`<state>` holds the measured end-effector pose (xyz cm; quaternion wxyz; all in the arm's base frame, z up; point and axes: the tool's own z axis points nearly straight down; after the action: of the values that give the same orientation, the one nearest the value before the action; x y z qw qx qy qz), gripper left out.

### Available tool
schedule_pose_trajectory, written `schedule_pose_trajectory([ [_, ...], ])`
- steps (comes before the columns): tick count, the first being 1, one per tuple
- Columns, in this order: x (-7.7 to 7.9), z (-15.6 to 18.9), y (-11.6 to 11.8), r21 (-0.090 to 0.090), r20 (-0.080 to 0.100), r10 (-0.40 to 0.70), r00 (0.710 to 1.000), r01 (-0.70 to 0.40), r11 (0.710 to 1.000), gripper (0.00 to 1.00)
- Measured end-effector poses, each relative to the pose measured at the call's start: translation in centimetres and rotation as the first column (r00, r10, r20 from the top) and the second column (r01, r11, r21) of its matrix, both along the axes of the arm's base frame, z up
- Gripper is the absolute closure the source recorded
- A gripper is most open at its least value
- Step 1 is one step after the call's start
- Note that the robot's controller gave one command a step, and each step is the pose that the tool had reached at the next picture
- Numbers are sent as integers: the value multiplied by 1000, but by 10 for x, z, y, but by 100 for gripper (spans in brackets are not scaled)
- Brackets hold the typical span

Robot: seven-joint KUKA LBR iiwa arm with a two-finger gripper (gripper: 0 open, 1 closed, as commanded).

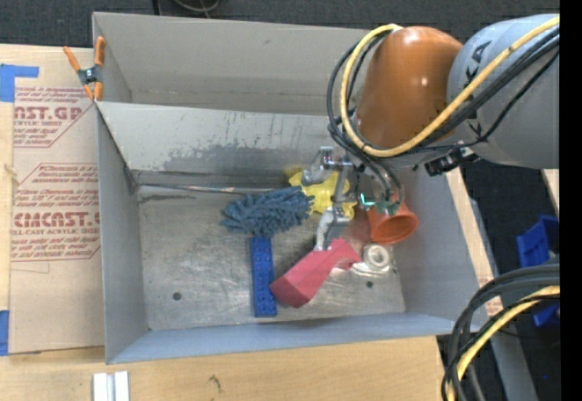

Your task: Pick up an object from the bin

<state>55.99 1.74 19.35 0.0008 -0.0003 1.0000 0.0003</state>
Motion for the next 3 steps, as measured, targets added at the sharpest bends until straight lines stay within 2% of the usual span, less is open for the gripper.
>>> schedule_pose_trajectory([
  [1, -25, -34, -7, -1, 6, 72, 997, -72, 997, 0],
  [2, -41, -119, -8, -1, 0, 273, 962, -273, 962, 100],
  [3, -41, -119, -8, -1, 0, 273, 962, -273, 962, 100],
])
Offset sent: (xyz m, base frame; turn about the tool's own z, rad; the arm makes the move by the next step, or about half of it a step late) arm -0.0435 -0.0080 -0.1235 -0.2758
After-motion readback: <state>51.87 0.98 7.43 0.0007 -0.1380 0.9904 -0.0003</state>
